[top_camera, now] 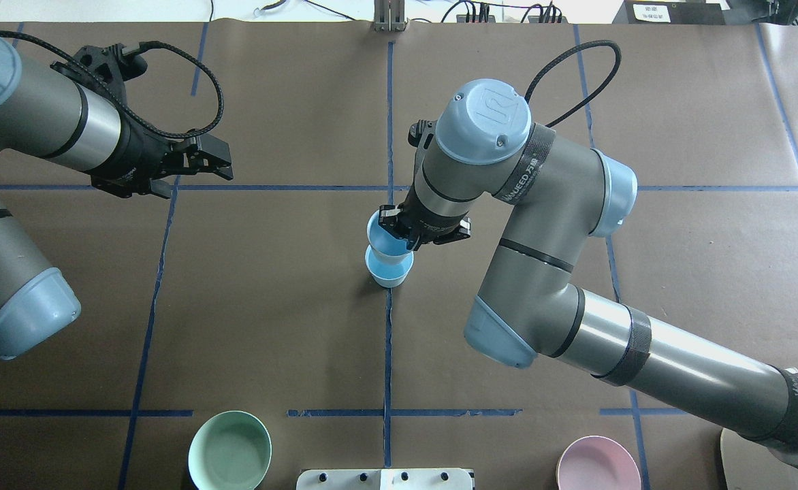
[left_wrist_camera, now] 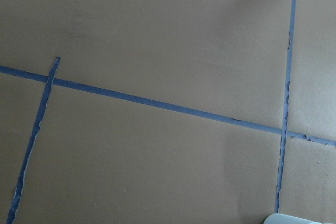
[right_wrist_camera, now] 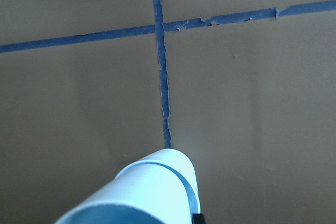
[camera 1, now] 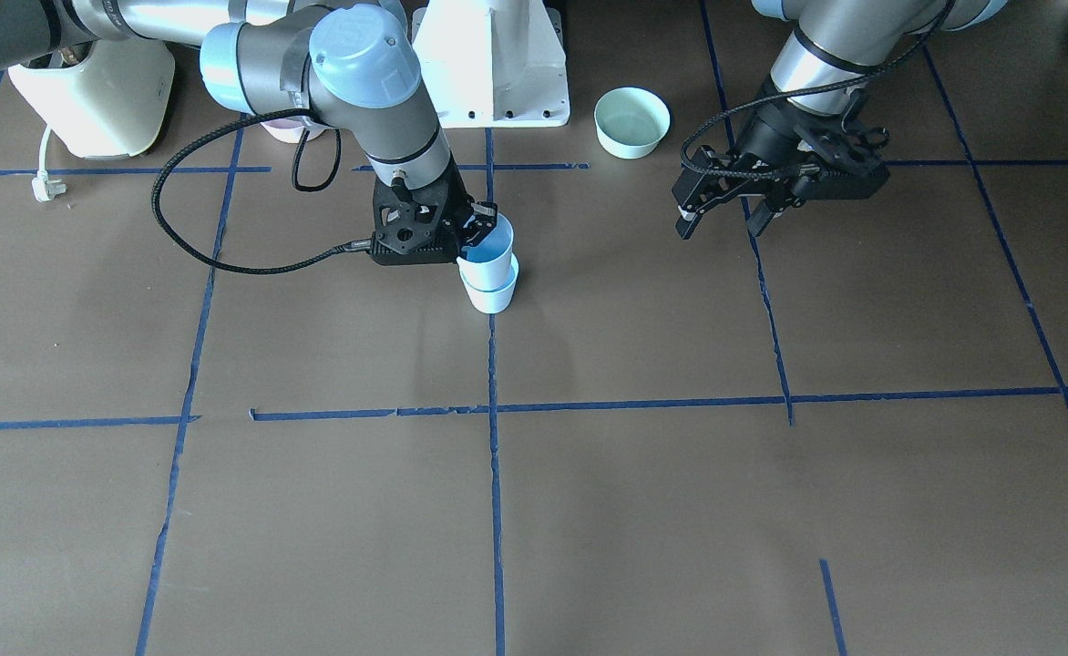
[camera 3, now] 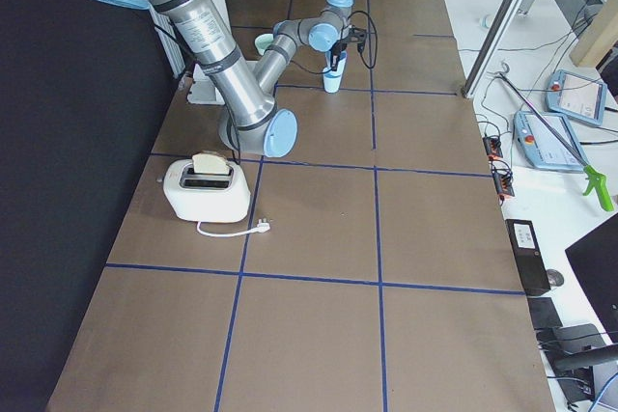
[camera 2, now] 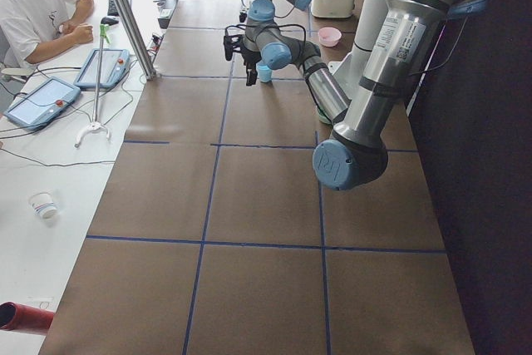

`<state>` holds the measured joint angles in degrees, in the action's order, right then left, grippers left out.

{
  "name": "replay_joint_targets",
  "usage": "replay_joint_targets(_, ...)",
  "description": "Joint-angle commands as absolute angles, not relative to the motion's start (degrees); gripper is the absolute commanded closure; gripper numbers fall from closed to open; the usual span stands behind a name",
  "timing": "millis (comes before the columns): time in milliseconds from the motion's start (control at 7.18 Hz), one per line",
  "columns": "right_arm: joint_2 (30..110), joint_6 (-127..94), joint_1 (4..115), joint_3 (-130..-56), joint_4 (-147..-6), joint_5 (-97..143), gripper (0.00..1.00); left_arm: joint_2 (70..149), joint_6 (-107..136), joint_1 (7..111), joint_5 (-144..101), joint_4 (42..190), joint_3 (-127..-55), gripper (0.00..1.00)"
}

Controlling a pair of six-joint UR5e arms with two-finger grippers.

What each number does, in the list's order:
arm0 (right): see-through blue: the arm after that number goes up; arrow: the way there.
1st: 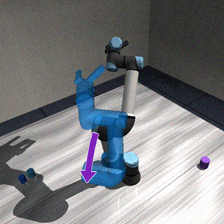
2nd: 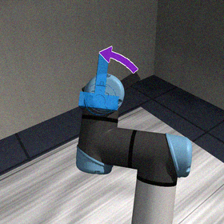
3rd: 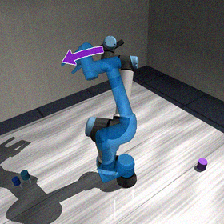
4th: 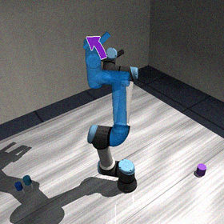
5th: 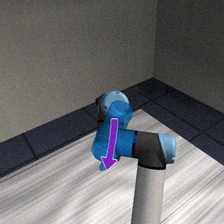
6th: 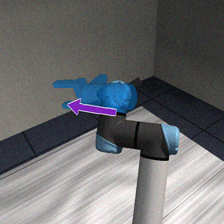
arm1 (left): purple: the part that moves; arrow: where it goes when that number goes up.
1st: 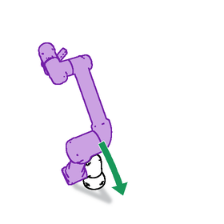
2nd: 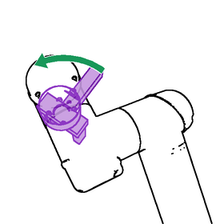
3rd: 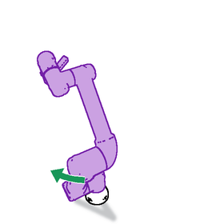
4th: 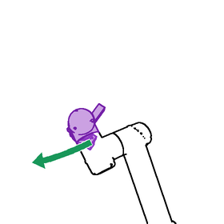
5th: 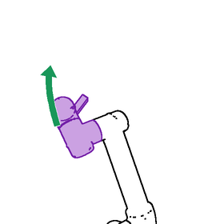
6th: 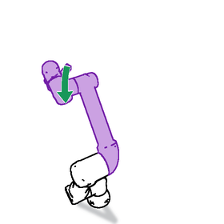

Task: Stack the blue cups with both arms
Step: 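Lower the held cup into the center cup and open the right gripper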

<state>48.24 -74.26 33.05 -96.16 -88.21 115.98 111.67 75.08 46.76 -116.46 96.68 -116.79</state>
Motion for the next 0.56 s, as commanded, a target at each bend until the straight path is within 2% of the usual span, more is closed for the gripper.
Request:
replay_joint_targets(0,48.6,-74.3,32.3,-96.3,-88.9,115.9,0.99,111.7,75.1,46.8,-116.5,96.7,-116.8,0.0)
replay_joint_targets(139,48.3,-74.3,32.2,-96.3,-88.9,115.8,0.98,111.7,75.2,46.8,-116.5,96.6,-116.9,0.0)
replay_joint_targets(279,48.1,-74.3,32.2,-96.3,-88.9,115.8,0.74,111.7,75.3,46.8,-116.4,96.6,-116.9,0.0)
replay_joint_targets(418,48.1,-74.3,32.2,-96.4,-88.9,115.8,0.02,111.6,75.3,46.8,-116.4,96.6,-116.9,0.0)
